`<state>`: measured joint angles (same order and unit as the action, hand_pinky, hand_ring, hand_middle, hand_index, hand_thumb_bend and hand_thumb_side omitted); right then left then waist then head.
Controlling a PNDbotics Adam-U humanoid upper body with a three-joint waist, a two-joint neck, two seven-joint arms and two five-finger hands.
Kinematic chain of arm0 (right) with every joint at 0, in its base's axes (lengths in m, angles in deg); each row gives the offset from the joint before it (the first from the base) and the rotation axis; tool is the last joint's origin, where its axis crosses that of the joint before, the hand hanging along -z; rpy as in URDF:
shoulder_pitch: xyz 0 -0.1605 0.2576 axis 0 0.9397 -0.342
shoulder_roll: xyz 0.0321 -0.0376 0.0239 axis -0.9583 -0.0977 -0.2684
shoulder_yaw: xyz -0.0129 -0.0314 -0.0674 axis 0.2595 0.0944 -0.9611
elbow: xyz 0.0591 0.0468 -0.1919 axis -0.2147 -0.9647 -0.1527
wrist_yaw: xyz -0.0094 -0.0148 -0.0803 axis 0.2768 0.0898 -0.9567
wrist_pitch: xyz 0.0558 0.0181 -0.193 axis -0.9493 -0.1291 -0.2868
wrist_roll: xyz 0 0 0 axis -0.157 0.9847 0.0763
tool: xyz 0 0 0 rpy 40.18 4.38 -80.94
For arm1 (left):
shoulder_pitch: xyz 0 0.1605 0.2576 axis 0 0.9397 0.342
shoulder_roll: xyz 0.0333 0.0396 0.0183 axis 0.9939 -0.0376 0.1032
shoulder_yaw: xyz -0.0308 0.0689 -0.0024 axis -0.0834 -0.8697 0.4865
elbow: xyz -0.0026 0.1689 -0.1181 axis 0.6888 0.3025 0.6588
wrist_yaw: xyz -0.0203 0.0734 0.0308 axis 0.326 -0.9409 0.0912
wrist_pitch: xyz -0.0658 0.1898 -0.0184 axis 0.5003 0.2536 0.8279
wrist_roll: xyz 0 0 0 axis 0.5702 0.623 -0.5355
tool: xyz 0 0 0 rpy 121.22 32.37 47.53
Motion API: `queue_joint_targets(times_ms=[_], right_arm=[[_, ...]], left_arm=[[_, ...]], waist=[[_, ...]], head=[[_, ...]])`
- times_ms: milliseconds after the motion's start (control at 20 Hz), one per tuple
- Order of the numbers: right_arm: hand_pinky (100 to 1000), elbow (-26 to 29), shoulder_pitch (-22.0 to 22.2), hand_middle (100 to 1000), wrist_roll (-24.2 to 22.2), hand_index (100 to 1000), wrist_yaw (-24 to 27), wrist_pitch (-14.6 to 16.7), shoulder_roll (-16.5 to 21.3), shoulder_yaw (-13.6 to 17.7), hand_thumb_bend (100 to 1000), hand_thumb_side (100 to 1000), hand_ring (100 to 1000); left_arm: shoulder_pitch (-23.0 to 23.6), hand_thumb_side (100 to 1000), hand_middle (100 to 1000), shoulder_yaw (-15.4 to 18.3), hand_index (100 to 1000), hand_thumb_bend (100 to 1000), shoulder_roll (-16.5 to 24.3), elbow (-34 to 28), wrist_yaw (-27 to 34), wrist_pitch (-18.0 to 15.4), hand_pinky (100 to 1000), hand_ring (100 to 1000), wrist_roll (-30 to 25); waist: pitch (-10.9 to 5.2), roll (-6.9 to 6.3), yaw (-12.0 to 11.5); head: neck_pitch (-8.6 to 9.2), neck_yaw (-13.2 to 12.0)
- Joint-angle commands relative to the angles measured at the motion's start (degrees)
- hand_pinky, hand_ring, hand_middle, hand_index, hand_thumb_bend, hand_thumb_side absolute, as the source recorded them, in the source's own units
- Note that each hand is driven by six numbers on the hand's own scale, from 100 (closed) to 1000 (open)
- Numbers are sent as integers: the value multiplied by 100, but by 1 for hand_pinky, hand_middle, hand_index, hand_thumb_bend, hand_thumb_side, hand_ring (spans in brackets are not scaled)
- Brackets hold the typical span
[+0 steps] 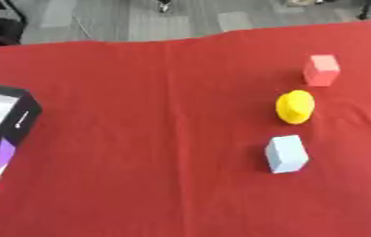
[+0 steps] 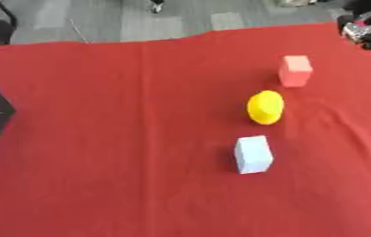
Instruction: Pick up the objects with one hand, pass them to the other hand, and then place them into the box on the other side of the table.
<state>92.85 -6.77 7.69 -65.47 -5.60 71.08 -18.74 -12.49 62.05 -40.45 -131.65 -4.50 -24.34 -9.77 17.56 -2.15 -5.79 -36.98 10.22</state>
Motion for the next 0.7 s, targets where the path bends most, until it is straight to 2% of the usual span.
queue_joint_targets(times_ms=[50,450,700], right_arm=[[881,-174,-159,848,-435,946,-283,172,266,41,222,309,914],[904,-436,-383,863,-1094,946,-745,450,253,61,298,172,921],[911,-398,-501,861,-1248,958,-944,519,256,61,355,100,920]], left_arm=[[-110,791,752,-9,746,202,228,-141,-7,-11,750,749,-30],[-215,793,752,-17,745,200,276,-160,-8,-11,749,749,-39],[-248,794,751,-18,745,198,304,-164,-8,-16,749,748,-37]], waist=[[18,-35,-20],[199,3,-100],[279,21,-138]], head=[[109,106],[271,179],[379,186]])
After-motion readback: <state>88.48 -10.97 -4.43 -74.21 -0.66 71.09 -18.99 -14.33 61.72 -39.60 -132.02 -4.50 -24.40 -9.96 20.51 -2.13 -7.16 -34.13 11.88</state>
